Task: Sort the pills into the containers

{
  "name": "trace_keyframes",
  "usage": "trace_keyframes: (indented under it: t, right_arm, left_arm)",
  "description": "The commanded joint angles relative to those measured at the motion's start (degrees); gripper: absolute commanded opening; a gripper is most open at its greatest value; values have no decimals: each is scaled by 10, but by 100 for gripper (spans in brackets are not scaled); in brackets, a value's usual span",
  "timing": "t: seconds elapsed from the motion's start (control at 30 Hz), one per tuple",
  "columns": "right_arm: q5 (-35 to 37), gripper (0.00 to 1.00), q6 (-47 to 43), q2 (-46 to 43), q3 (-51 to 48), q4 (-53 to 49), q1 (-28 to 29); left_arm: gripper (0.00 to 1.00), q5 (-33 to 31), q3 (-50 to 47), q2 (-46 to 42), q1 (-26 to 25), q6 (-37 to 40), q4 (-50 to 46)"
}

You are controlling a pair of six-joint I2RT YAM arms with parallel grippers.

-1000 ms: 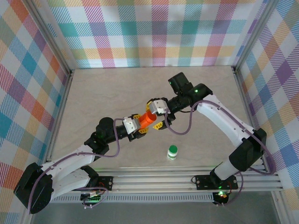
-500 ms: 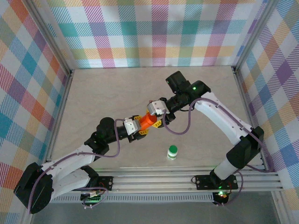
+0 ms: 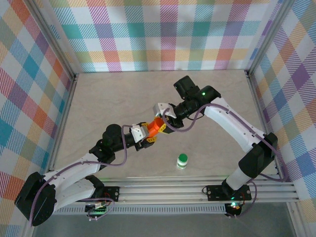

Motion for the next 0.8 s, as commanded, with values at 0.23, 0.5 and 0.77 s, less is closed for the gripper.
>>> trace_keyframes:
  t: [0.23, 0.5, 0.77]
  right_arm:
    - [-37, 3, 401, 3, -50, 13, 9]
    - [0, 32, 547, -7, -26, 56, 10]
    - [9, 62, 571, -13, -47, 101, 10]
  left_arm:
    - [0, -65, 20, -6, -5, 28, 18]
    - [0, -66, 20, -5, -5, 25, 21]
    - [0, -47, 17, -7, -5, 20, 20]
